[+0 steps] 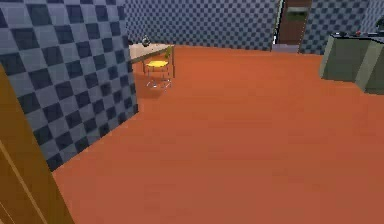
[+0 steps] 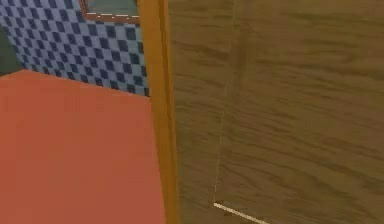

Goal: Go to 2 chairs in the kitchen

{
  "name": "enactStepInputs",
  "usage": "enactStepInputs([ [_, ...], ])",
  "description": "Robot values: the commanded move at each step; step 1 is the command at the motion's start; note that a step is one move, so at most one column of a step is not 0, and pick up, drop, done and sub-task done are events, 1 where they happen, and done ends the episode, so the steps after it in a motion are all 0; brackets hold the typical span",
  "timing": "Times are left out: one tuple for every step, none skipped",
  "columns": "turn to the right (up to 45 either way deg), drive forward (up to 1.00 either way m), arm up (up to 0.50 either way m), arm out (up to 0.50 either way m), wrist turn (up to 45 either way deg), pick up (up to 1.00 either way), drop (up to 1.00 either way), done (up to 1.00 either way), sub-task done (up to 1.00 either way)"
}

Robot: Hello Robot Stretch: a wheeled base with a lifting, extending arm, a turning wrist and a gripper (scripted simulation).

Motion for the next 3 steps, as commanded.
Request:
enactStepInputs([
  [0.0, 0.65, 0.00, 0.00, 0.0, 0.00, 0.00, 0.00, 0.00],
  [0.0, 1.00, 0.00, 0.00, 0.0, 0.00, 0.00, 0.00, 0.00],
  [3.0, 0.00, 0.00, 0.00, 0.0, 0.00, 0.00, 0.00, 0.00],
])
